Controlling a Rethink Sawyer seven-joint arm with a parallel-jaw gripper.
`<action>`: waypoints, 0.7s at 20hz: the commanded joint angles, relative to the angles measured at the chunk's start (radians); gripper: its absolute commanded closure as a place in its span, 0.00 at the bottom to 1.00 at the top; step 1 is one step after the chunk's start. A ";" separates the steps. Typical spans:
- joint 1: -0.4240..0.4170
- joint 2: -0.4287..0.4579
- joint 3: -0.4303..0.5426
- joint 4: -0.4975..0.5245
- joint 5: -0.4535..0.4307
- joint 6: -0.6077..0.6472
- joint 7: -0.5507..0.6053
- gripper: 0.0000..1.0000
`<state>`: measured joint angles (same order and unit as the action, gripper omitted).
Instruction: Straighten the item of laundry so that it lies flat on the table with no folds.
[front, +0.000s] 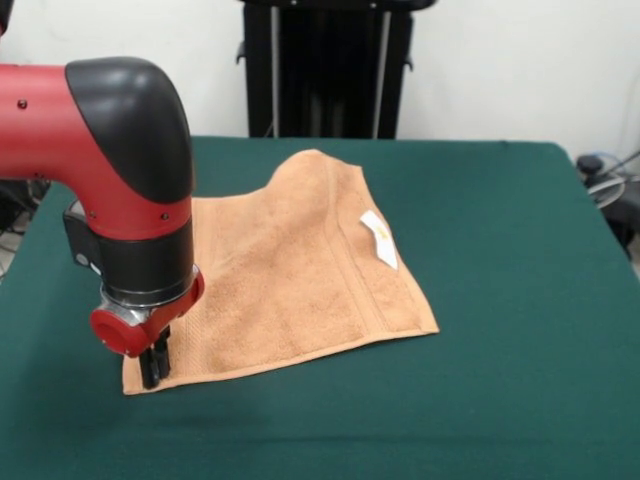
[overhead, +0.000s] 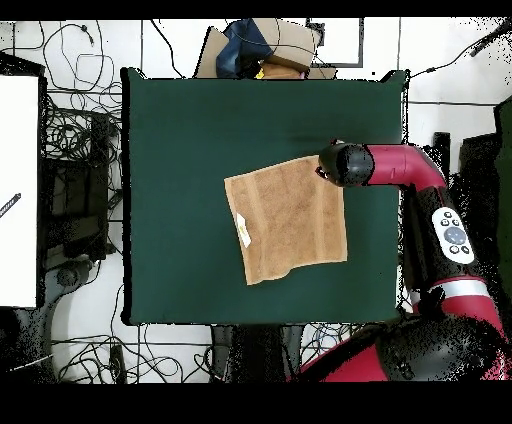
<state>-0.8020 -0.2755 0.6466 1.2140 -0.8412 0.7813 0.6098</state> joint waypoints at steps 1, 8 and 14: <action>0.018 0.127 -0.140 -0.012 -0.231 -0.191 -0.071 1.00; 0.050 0.049 -0.182 0.083 -0.211 -0.178 0.040 1.00; 0.028 0.090 -0.195 0.021 -0.197 -0.155 0.019 1.00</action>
<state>-0.7751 -0.2997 0.6087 1.2410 -0.8765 0.7121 0.6098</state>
